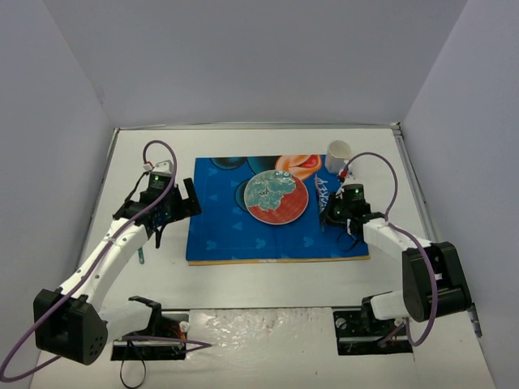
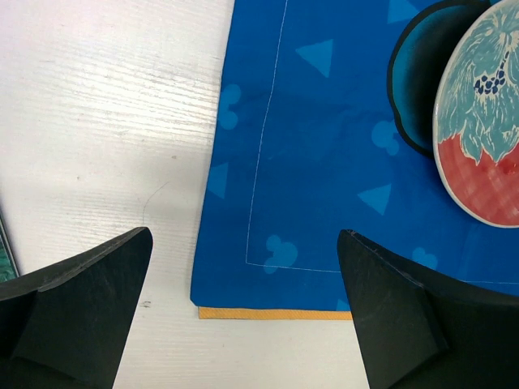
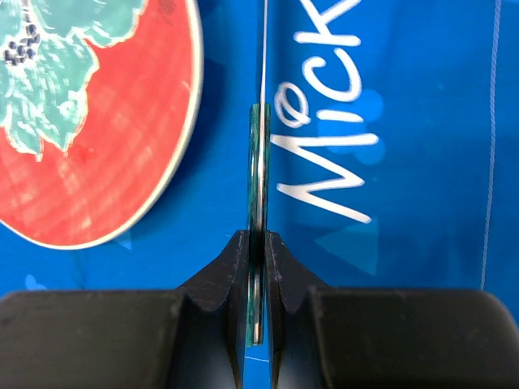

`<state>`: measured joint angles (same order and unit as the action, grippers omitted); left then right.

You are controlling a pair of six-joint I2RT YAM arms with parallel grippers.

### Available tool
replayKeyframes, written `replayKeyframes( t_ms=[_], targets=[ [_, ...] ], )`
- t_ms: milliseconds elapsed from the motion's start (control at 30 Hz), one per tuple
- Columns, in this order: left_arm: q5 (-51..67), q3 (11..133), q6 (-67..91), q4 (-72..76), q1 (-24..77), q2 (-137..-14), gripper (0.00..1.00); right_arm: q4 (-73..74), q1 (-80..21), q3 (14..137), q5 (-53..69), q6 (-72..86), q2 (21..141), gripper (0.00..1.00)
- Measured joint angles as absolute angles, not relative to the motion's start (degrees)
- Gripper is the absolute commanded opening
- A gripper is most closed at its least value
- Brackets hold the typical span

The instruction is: Set the dinner table for one person

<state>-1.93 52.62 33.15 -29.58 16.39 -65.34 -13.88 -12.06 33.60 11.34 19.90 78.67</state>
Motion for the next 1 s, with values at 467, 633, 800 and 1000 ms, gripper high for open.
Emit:
replayKeyframes(
  t_ms=[467, 633, 800, 1000],
  targets=[
    [-0.5, 52.58, 32.47, -29.58, 15.56, -65.36, 0.96, -16.58, -8.07, 29.89, 14.47, 21.69, 79.83, 0.14],
    [-0.03, 52.55, 32.47, -29.6, 15.47, -65.36, 0.96, -16.43, -7.52, 29.89, 14.46, 22.66, 81.45, 0.3],
    [0.01, 51.82, 32.48, -29.61, 15.01, -65.34, 0.96, -16.23, -7.48, 30.27, 14.29, 23.23, 81.45, 0.39],
    [0.01, 51.62, 32.47, -29.77, 14.86, -65.34, 0.96, -11.55, -7.44, 32.75, 12.12, 22.95, 81.39, 0.42]
  ],
)
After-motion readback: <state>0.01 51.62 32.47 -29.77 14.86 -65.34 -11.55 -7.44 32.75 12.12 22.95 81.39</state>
